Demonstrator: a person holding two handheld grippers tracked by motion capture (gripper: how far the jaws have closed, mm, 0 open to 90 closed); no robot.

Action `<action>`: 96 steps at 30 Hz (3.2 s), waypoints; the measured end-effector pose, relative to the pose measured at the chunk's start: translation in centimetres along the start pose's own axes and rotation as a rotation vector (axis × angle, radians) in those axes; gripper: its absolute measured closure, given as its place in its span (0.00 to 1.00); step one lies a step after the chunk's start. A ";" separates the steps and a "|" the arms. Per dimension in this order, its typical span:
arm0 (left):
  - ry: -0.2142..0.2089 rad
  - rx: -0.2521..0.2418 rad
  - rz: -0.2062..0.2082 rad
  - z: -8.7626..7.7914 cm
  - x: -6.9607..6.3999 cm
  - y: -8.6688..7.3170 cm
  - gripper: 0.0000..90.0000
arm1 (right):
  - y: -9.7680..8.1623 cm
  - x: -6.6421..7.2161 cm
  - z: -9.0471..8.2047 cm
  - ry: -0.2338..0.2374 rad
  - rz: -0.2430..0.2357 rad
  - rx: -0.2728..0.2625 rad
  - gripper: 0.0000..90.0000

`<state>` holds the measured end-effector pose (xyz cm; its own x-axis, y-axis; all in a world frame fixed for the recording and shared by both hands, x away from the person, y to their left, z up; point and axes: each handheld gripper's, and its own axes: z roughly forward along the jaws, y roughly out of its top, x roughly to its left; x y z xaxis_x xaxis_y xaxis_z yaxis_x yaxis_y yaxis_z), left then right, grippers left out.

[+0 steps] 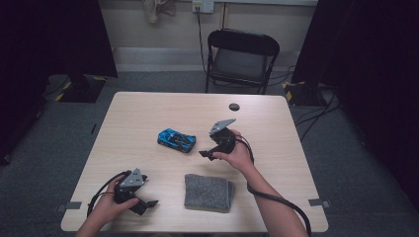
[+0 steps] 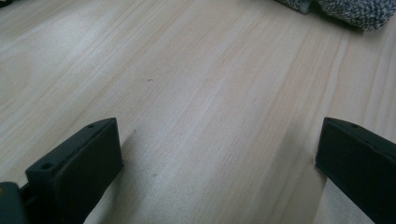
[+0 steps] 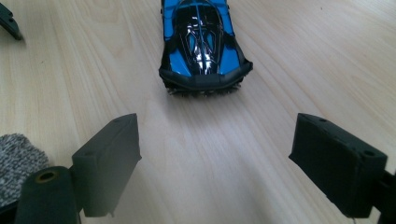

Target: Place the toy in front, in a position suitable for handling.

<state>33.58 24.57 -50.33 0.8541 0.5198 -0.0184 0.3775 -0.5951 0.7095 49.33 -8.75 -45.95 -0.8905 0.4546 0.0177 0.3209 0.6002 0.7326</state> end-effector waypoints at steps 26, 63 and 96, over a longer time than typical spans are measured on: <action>0.001 0.000 -0.001 0.0 0.0 0.0 0.00 | 4.7 2.0 5.2 0.023 -0.074 0.019 0.16; -0.009 -0.002 0.005 0.1 0.1 0.0 0.00 | 6.0 0.9 10.9 0.041 -0.026 0.049 0.18; -0.008 -0.001 0.005 0.1 0.1 0.0 0.00 | 4.9 1.0 11.1 -0.014 -0.019 0.043 0.30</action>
<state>33.69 24.55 -50.35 0.8589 0.5117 -0.0206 0.3726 -0.5968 0.7106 53.57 1.93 -49.87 -0.8923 0.4514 -0.0058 0.3176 0.6369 0.7025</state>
